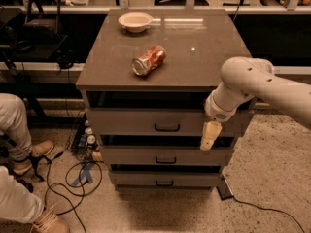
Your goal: Open top drawer
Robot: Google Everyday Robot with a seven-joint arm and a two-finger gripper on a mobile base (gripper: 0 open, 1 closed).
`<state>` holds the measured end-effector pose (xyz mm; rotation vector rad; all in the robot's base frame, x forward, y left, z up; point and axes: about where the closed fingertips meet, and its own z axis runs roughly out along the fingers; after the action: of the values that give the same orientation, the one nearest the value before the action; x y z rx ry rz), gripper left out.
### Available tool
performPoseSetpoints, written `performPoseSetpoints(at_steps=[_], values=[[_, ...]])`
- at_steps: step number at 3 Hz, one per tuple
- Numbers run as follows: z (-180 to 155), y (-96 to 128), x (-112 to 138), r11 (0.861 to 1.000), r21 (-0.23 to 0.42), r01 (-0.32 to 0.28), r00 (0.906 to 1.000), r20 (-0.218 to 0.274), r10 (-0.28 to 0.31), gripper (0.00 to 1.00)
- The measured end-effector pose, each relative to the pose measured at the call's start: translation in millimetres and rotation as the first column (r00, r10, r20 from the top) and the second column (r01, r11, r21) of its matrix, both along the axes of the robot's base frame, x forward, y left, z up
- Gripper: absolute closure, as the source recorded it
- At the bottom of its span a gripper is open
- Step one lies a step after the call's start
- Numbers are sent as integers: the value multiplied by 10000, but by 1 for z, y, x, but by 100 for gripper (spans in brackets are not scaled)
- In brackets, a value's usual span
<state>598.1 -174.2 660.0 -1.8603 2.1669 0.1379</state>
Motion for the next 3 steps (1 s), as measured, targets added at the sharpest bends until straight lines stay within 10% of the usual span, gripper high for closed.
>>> performPoseSetpoints(at_steps=[3], values=[[-15, -15, -5, 9986, 240, 477, 9984, -299, -470, 73]])
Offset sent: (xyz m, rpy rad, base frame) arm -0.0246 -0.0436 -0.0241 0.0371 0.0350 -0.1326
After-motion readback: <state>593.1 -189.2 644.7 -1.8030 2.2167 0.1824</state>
